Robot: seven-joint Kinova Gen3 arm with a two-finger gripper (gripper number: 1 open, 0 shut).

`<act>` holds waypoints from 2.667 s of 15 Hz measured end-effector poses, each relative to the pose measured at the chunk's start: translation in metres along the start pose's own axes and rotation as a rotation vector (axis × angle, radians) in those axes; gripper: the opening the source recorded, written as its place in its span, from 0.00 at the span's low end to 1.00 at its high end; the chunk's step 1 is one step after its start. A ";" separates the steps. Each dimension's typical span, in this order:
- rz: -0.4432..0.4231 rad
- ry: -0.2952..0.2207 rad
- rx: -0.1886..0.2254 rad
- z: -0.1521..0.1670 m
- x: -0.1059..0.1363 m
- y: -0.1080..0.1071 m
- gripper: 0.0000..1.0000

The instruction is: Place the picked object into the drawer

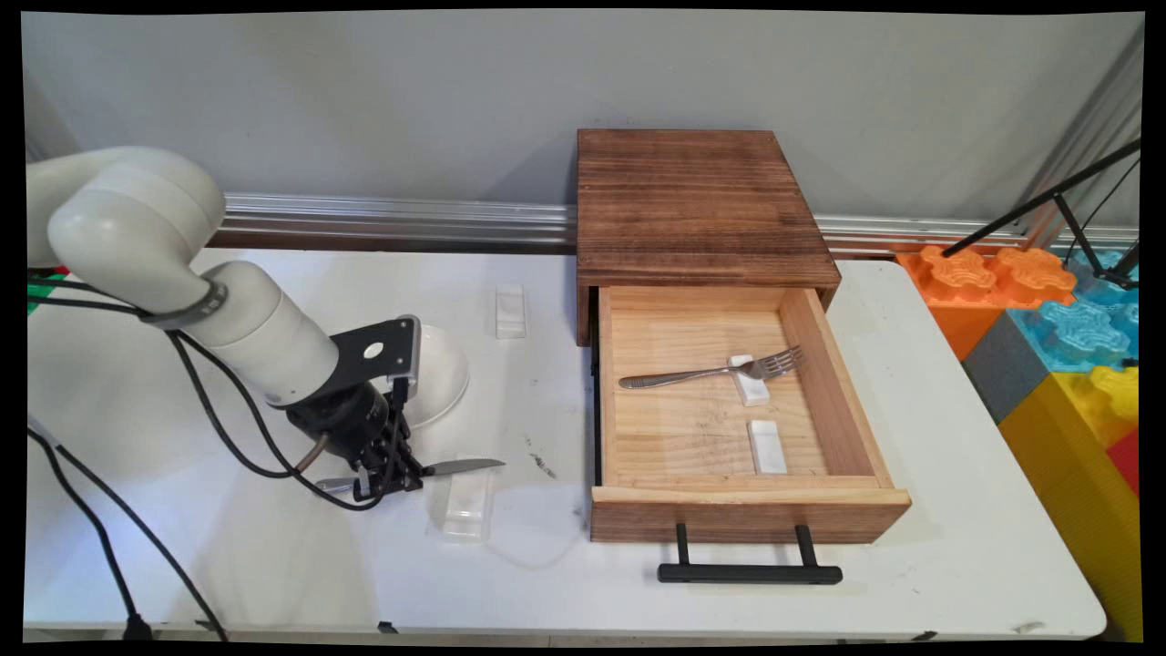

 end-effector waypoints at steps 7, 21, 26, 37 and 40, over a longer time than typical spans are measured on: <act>0.017 0.006 -0.019 -0.025 0.006 -0.004 0.00; 0.056 0.000 -0.058 -0.114 0.044 -0.016 0.00; 0.083 0.010 -0.067 -0.142 0.070 -0.024 0.00; 0.109 0.085 -0.068 -0.152 0.144 -0.022 0.00; 0.111 0.117 -0.062 -0.142 0.171 -0.019 0.00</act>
